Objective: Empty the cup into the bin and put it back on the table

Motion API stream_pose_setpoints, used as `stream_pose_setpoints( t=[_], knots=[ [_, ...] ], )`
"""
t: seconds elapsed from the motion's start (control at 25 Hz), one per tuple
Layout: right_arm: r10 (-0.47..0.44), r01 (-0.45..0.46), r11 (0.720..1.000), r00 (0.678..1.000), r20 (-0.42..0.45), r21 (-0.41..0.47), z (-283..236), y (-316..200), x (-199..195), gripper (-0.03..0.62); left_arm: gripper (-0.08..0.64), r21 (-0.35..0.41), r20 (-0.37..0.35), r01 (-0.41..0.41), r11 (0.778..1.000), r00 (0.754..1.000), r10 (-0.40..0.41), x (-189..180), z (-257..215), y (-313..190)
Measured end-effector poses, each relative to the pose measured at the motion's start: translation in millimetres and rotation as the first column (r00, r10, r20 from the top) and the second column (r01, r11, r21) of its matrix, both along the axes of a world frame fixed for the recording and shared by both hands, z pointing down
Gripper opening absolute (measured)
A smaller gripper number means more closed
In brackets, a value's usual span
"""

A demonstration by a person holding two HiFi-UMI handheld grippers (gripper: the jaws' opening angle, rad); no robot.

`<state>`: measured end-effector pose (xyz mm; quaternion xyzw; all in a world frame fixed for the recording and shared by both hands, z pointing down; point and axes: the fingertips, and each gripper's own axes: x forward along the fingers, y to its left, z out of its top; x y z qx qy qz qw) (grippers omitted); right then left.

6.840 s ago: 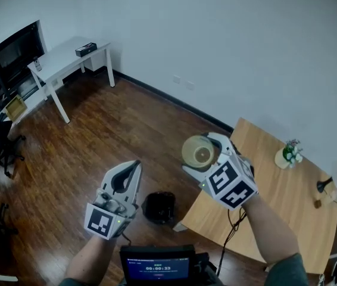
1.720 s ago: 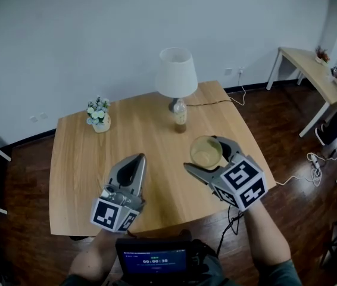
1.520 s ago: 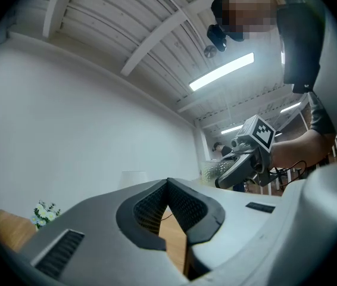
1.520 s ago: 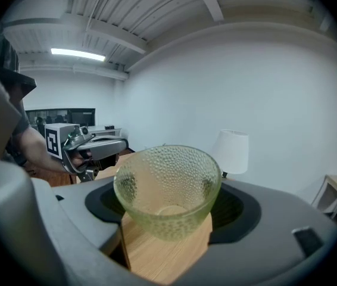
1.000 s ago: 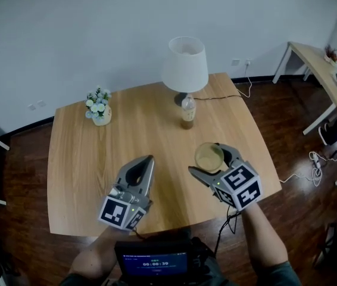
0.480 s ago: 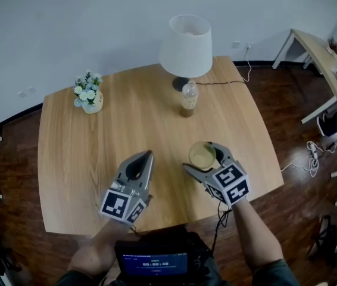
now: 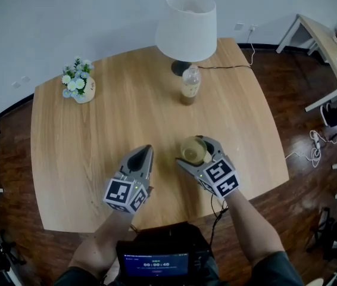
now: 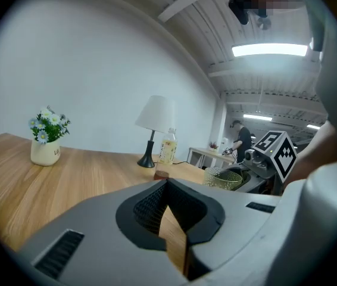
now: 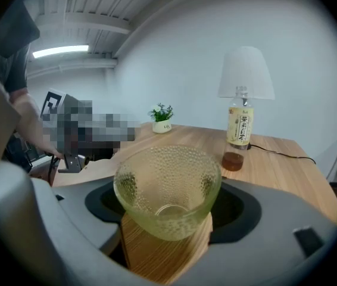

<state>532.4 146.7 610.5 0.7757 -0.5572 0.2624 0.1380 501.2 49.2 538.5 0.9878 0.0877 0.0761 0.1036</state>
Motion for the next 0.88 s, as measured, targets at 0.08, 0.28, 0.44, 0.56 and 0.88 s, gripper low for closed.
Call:
stream_pose_setpoints(
  t=[0.08,0.28,0.44,0.56,0.88],
  knots=[
    [0.0,0.0,1.0,1.0,0.007,-0.012,11.3,-1.1,2.2,0.399,-0.002,0.014,0.026,0.007,1.0,1.0,-0.008,3.2,10.2,-2.3],
    [0.016,-0.016,1.0,1.0,0.015,0.009,26.1,-5.5,8.2,0.399,-0.002,0.033,0.084,0.041,0.999,0.995,-0.044,11.6,33.3,-10.1],
    [0.027,-0.027,1.0,0.999,0.02,0.015,32.0,-7.4,12.8,0.399,-0.002,0.034,0.114,0.03,0.999,0.993,-0.033,18.4,47.3,-4.8],
    [0.028,-0.028,0.999,0.999,0.025,0.016,35.6,-8.8,13.6,0.399,-0.002,0.034,0.131,0.021,0.999,0.991,-0.026,20.7,56.3,-3.2],
    [0.015,-0.015,0.998,1.0,0.011,0.065,34.2,-10.2,11.9,0.4,-0.002,0.02,0.163,0.017,1.0,0.986,-0.02,19.5,71.7,1.0]
  ],
)
